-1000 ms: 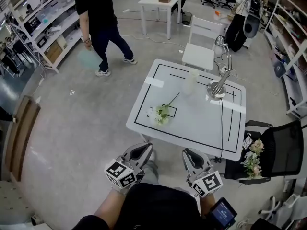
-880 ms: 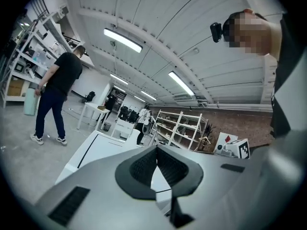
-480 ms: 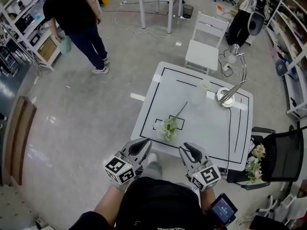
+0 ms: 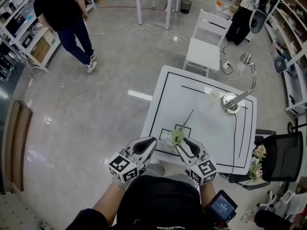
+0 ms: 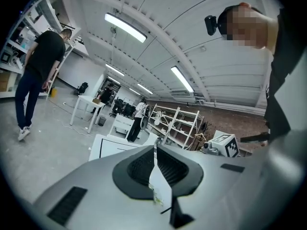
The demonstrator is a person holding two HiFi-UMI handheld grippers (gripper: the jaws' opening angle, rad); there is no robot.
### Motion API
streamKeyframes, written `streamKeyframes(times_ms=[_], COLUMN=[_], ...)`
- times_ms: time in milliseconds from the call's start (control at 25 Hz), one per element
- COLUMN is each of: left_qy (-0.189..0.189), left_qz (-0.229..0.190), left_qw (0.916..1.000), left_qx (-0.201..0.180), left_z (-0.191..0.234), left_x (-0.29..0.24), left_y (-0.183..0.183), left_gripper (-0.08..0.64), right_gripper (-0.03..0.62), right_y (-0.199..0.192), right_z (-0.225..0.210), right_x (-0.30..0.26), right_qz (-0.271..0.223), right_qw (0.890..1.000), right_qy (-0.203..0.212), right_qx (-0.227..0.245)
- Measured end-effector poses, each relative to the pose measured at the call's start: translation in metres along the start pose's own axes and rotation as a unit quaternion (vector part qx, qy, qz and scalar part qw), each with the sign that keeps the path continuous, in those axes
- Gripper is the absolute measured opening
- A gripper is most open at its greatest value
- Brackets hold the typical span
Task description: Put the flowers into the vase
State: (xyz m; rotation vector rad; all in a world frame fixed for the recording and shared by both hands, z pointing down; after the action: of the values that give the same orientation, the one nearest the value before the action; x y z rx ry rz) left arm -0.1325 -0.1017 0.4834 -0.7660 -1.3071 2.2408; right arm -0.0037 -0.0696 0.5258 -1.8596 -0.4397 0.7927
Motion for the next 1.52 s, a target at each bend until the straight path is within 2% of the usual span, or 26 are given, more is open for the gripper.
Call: streamKeyframes(times_ms=[160, 400, 600, 920, 1360, 1520], left_qy=[-0.007, -0.002, 0.015, 0.036, 0.063, 0.070], left_qz=[0.008, 0.014, 0.021, 0.020, 0.026, 0.028], left_qw=[0.9999, 0.9998, 0.9995, 0.9989, 0.9972, 0.9967], left_qx=[0.003, 0.012, 0.019, 0.023, 0.030, 0.030], left_z=[0.009, 0.021, 0.025, 0.023, 0.022, 0.023], left_x=[-0.004, -0.001, 0.003, 0.009, 0.025, 0.028], left_y=[0.000, -0.001, -0.007, -0.017, -0.029, -0.033], left_gripper=[0.005, 0.005, 0.005, 0.005, 0.005, 0.005], right_gripper=[0.156, 0.156, 0.190, 0.198, 0.195, 0.151], right_y=[-0.012, -0.042, -0.063, -0.104, -0.136, -0.143], right_z=[-0.004, -0.004, -0.005, -0.010, -0.012, -0.019], right_x=[-0.018, -0.040, -0.049, -0.063, -0.071, -0.071], right_qz=[0.039, 0.134, 0.167, 0.240, 0.282, 0.281], right_qw=[0.999, 0.991, 0.985, 0.969, 0.958, 0.959], right_qy=[0.002, 0.013, 0.031, 0.050, 0.050, 0.040], right_qx=[-0.004, 0.015, -0.013, -0.013, -0.011, -0.013])
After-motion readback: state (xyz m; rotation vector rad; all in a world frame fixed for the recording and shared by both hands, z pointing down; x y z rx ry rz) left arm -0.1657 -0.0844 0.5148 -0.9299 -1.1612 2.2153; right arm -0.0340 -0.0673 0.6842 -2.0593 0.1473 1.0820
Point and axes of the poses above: the fingertips, and each gripper's own axes: x backward along the fingers, z to its left, y out of its top, the point moved 2 cm from there along x, backward along the fingers, and after that the axes turned 12 degrees about y, right-handed, at the moved point
